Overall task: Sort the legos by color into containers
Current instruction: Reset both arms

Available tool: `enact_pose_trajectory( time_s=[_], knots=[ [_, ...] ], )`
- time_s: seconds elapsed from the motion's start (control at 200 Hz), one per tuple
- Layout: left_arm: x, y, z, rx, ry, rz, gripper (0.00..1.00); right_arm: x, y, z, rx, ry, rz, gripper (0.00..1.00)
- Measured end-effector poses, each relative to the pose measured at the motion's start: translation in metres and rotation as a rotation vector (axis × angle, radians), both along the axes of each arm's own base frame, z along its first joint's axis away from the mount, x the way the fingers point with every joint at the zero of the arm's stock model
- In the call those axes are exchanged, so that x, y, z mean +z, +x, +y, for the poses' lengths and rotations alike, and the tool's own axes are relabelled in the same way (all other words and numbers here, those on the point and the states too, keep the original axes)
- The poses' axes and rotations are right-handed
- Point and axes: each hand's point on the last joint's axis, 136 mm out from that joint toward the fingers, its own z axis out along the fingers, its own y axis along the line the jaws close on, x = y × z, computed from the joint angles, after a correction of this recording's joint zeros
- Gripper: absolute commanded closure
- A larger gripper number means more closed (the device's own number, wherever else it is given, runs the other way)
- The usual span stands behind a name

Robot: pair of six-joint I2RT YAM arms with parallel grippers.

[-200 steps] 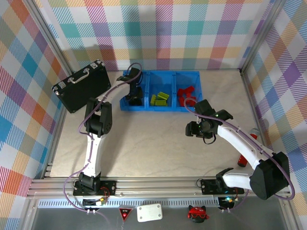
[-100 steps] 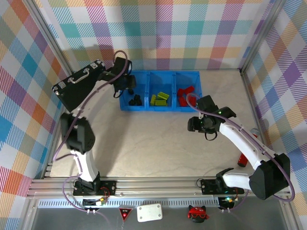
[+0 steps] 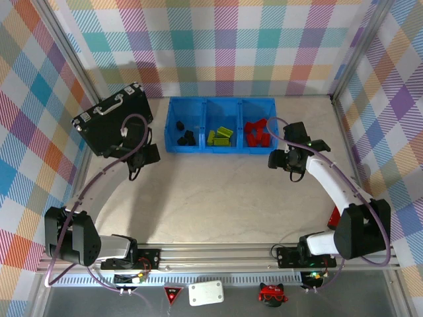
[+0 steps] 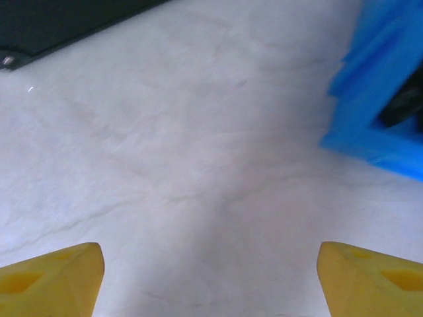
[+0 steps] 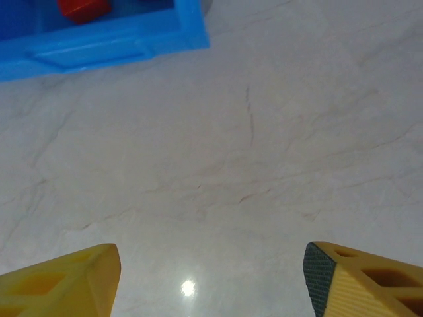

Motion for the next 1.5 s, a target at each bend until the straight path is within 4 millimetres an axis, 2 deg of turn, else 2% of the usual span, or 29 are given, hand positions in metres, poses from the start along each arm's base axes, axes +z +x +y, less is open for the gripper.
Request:
enact_pose_trajectory(
  time_s=[0.06,0.175,0.425,0.495,0.675,0.85,0.94,1.04,1.165,1.26,1.31,1.41,1.5],
  knots=[
    [-0.010,-0.008,0.012,0.031,0.017,0.011,0.00,-0.005,0.007,-0.009,-0.026,-0.020,-0.001,0.13],
    [-0.028,-0.015,0.028,0.086,0.032,0.012,0.00,-0.013,0.021,-0.026,-0.079,-0.051,-0.015,0.00],
    [-0.073,-0.008,0.053,0.166,0.046,0.046,0.00,-0.039,0.050,-0.065,-0.188,-0.085,-0.036,0.01],
    [-0.076,-0.001,0.057,0.176,0.045,0.023,0.00,-0.046,0.055,-0.071,-0.194,-0.106,-0.057,0.01],
    [-0.066,0.023,0.067,0.175,0.052,-0.116,0.00,-0.060,0.066,-0.084,-0.186,-0.176,-0.165,0.01],
    [-0.070,0.031,0.071,0.147,0.055,-0.223,0.00,-0.078,0.059,-0.088,-0.133,-0.223,-0.270,0.01],
    [-0.073,0.033,0.070,0.121,0.051,-0.303,0.00,-0.074,0.065,-0.087,-0.122,-0.228,-0.338,0.01],
    [-0.084,0.026,0.064,0.083,0.030,-0.372,0.00,-0.061,0.076,-0.082,-0.101,-0.205,-0.470,0.01],
    [-0.094,0.021,0.051,0.007,-0.003,-0.422,0.00,-0.060,0.075,-0.069,-0.038,-0.163,-0.585,0.01],
    [-0.087,0.031,0.039,-0.069,-0.022,-0.504,0.00,-0.067,0.071,-0.062,0.000,-0.139,-0.633,0.01],
    [-0.092,0.036,0.034,-0.102,-0.029,-0.511,0.00,-0.072,0.069,-0.059,0.019,-0.133,-0.634,0.01],
    [-0.095,0.040,0.025,-0.149,-0.020,-0.493,0.00,-0.064,0.073,-0.056,0.031,-0.123,-0.676,0.01],
    [-0.080,0.057,0.014,-0.201,-0.003,-0.515,0.00,-0.057,0.077,-0.054,0.037,-0.116,-0.709,0.01]
  ],
)
